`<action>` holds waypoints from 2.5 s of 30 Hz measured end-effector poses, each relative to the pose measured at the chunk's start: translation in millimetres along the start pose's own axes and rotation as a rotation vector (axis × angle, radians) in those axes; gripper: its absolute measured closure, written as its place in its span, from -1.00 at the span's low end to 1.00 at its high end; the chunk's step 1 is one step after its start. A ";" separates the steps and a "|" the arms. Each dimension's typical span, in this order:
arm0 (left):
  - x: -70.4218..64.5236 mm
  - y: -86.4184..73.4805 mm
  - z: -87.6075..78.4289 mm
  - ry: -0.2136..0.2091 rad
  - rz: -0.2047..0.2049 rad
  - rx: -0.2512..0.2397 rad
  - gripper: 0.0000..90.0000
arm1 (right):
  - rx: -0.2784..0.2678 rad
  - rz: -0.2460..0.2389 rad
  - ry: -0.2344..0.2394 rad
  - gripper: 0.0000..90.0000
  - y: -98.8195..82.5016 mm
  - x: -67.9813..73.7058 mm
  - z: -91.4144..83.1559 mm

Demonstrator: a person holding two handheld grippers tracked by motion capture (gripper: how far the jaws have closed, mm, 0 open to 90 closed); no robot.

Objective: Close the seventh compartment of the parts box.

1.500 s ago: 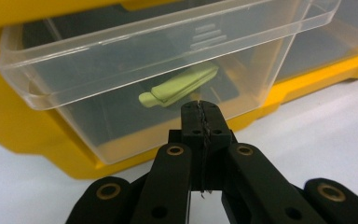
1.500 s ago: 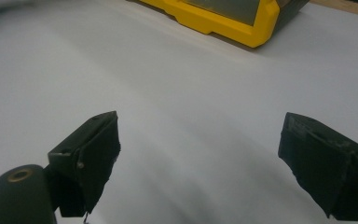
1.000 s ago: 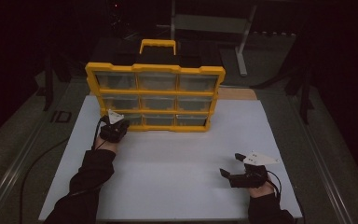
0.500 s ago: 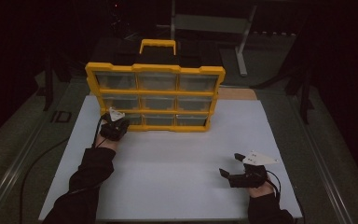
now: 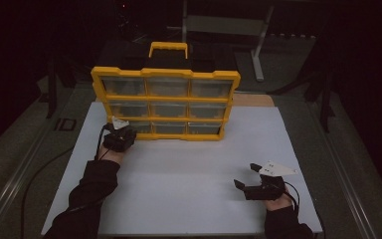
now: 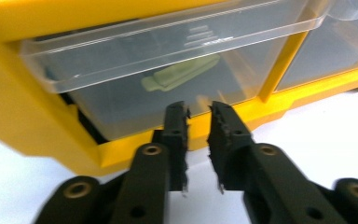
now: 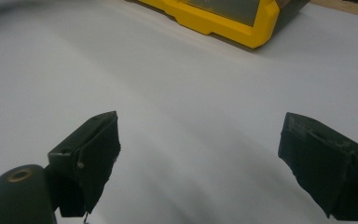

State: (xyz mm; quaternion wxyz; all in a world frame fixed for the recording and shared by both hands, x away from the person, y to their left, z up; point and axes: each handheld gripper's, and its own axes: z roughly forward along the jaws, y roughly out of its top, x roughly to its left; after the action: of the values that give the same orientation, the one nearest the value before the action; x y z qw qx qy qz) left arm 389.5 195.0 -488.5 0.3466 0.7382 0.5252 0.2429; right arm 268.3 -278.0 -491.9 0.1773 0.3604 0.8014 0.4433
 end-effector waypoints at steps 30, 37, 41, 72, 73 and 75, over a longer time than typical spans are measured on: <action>-2.3 -5.8 -29.2 -0.118 0.038 -0.028 -1.00 | -0.006 -0.003 -0.006 -0.72 1.1 0.6 -1.6; -2.9 -2.5 -37.6 -0.148 0.045 -0.038 -1.00 | -0.010 -0.002 -0.004 -0.72 1.5 1.1 -1.8; -2.7 -0.6 -44.1 -0.154 0.048 -0.050 -1.00 | -0.011 -0.001 -0.004 -0.72 2.0 1.4 -2.2; -1.3 -22.4 -116.6 -0.208 0.062 -0.170 -1.00 | -0.018 -0.007 -0.001 -0.73 3.4 2.6 -3.5; -1.0 -24.4 -119.0 -0.207 0.059 -0.174 -1.00 | -0.019 -0.007 -0.001 -0.73 3.4 2.5 -3.6; -0.6 -28.7 -123.2 -0.212 0.061 -0.181 -1.00 | -0.018 -0.007 -0.001 -0.72 3.6 2.8 -3.6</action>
State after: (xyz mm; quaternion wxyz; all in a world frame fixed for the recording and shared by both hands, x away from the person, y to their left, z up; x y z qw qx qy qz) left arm 282.8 232.0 -431.5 0.4580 0.7409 0.4390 0.2203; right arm 265.7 -276.8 -486.8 0.1825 0.3560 0.7986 0.4496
